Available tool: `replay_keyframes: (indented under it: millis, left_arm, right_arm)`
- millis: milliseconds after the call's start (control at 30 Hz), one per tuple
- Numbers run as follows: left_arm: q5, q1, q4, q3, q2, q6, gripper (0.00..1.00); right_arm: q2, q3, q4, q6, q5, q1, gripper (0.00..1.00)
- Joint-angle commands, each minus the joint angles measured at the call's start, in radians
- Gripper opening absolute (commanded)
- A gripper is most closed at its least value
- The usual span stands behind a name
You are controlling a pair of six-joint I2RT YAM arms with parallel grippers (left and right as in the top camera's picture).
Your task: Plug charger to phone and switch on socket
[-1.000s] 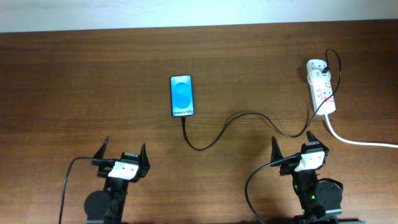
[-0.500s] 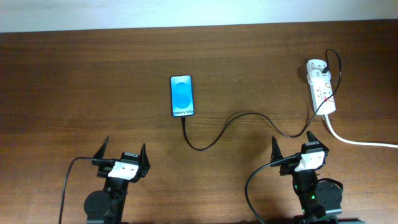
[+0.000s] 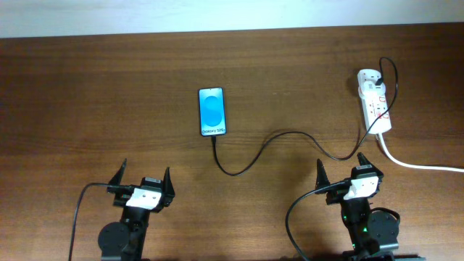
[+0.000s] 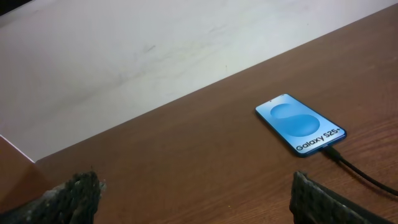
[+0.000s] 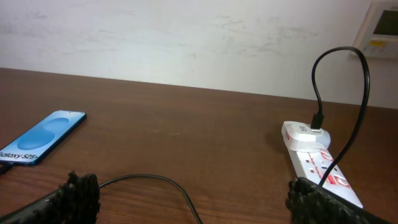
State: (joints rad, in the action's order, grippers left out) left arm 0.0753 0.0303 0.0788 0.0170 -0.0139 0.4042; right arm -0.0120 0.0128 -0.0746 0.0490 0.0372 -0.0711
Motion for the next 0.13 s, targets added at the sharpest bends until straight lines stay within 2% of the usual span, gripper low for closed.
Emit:
replay_keyframes:
  millis: [0,100]
  left_arm:
    - [0.014,-0.007,-0.003,-0.007,0.009,0.005,0.99]
    - [0.014,-0.007,-0.003,-0.007,0.009,0.005,1.0]
  right_arm:
    - [0.008,-0.007,-0.003,-0.001,-0.008,-0.008,0.98]
    - [0.008,-0.007,-0.003,0.0,-0.008,-0.008,0.99]
